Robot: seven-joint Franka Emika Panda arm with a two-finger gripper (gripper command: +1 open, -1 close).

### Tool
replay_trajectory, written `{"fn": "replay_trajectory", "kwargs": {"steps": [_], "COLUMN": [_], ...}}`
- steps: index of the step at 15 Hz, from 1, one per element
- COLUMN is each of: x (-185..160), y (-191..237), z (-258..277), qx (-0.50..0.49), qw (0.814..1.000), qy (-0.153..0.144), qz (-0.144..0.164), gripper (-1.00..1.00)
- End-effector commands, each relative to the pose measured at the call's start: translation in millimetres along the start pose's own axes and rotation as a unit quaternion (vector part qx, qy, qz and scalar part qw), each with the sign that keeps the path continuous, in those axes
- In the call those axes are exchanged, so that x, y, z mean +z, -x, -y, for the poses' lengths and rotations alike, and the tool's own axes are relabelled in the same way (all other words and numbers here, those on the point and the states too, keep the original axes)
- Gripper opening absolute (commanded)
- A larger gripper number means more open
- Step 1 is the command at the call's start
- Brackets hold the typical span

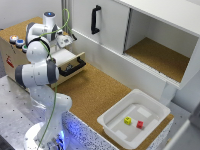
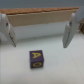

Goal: Move to the drawer, then store the purple object

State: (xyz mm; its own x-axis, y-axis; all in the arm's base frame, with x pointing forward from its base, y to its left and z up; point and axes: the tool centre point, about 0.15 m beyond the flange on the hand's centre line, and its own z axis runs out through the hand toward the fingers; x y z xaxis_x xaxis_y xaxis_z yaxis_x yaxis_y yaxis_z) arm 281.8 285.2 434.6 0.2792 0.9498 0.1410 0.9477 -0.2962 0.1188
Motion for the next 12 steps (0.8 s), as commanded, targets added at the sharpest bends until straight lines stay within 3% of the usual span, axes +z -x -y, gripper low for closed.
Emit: {"fn": "replay_trajectory", "kwargs": {"steps": [1,3,8,12], "x": [-17,-16,-12,-5], "y": [66,100,207,310], "z": [-46,-68,-112,-141], "qx": [0.136,0.179,0.276,0.372], "qw": [0.990,0.982,0.958,0.924], "qy": [0.025,0.047,0.053,0.045], "qz": [0.018,0.031,0.052,0.077], "gripper": [1.00,1.00,1.00,1.00]}}
